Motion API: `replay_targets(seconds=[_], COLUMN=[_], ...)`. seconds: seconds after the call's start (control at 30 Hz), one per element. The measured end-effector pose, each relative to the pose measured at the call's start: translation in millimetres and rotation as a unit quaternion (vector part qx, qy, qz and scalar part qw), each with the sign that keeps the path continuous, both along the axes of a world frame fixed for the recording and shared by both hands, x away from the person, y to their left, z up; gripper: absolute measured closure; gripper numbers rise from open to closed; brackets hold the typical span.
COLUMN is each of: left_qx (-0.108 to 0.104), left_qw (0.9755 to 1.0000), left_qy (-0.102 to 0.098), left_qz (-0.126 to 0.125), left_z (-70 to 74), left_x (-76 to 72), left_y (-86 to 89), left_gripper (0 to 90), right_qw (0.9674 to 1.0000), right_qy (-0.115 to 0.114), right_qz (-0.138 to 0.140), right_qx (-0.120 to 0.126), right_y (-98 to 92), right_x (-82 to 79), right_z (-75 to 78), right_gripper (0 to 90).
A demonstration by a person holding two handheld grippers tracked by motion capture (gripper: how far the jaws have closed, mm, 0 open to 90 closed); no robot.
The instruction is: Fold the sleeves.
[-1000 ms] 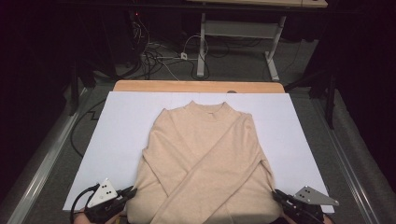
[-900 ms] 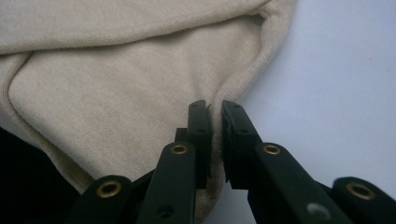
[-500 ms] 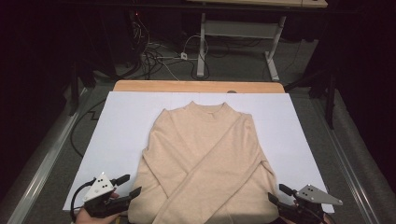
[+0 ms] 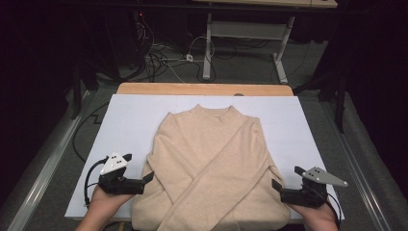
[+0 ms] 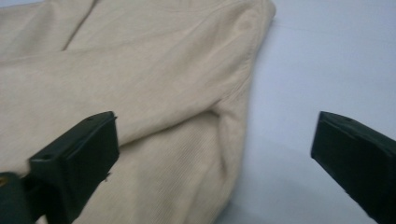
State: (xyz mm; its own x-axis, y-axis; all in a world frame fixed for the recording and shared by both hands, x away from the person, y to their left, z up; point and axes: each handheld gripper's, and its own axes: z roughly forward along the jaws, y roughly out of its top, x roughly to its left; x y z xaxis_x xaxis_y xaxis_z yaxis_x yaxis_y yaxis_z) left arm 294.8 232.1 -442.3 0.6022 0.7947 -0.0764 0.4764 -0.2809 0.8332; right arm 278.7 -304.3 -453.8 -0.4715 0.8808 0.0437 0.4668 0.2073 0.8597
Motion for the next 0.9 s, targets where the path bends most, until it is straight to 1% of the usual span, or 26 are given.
replay_targets(seconds=[0.03, 0.1, 0.17, 0.27, 0.4, 0.5, 0.57, 0.63, 0.67, 0.73, 0.77, 0.83, 0.87, 0.9], left_qx=[0.001, -0.003, -0.004, 0.001, 0.003, 0.014, 0.016, 0.016, 0.012, 0.021, 0.023, 0.022, 0.019, 0.017], left_qw=[1.0000, 1.0000, 0.9999, 0.9999, 0.9996, 0.9991, 0.9988, 0.9983, 0.9983, 0.9976, 0.9973, 0.9965, 0.9964, 0.9963], left_qy=[0.000, 0.002, 0.004, 0.006, 0.016, 0.027, 0.032, 0.039, 0.040, 0.046, 0.048, 0.059, 0.058, 0.060], left_qz=[0.003, 0.005, 0.010, 0.015, 0.024, 0.029, 0.033, 0.040, 0.041, 0.047, 0.051, 0.055, 0.058, 0.059], left_z=[0.1, 0.0, -0.2, -0.4, -1.8, -5.4, -8.3, -11.3, -12.8, -16.2, -18.2, -22.7, -24.8, -26.4], left_x=[5.0, 15.4, 26.1, 42.5, 65.9, 84.4, 96.7, 109.9, 116.5, 129.8, 135.9, 147.7, 152.1, 156.3], left_y=[-1.4, -3.8, -6.4, -11.1, -16.2, -20.4, -22.1, -22.8, -22.7, -24.7, -25.7, -27.4, -28.1, -28.5], left_gripper=[0.0, 0.0, 0.0, 0.0, 0.0, 0.0, 0.0, 0.0, 0.1, 2.8, 3.3, 5.7, 6.8, 10.0], right_qw=[1.0000, 0.9999, 0.9999, 0.9998, 0.9998, 0.9996, 0.9996, 0.9996, 0.9996, 0.9996, 0.9996, 0.9994, 0.9994, 0.9993], right_qy=[-0.001, -0.004, -0.005, -0.001, -0.002, 0.002, 0.005, 0.006, 0.008, 0.010, 0.015, 0.021, 0.022, 0.026], right_qz=[-0.005, -0.009, -0.011, -0.010, -0.010, -0.012, -0.014, -0.017, -0.019, -0.019, -0.021, -0.024, -0.023, -0.027], right_qx=[-0.002, -0.004, -0.011, -0.015, -0.017, -0.024, -0.026, -0.022, -0.021, -0.019, -0.014, -0.010, -0.010, -0.010], right_y=[0.7, 2.0, 4.4, 8.9, 14.1, 18.3, 20.5, 22.1, 22.8, 23.2, 23.4, 24.4, 24.7, 25.7], right_x=[5.1, 14.7, 24.3, 38.7, 58.5, 74.0, 84.1, 93.4, 98.3, 108.7, 114.2, 125.1, 130.5, 135.7], right_z=[0.3, 0.8, 1.0, 1.4, 1.2, -1.4, -3.9, -5.6, -6.0, -6.3, -6.5, -7.1, -7.6, -8.1], right_gripper=[0.4, 0.4, 0.4, 0.3, 0.4, 0.3, 0.4, 0.4, 0.7, 3.7, 4.6, 7.8, 9.6, 10.8])
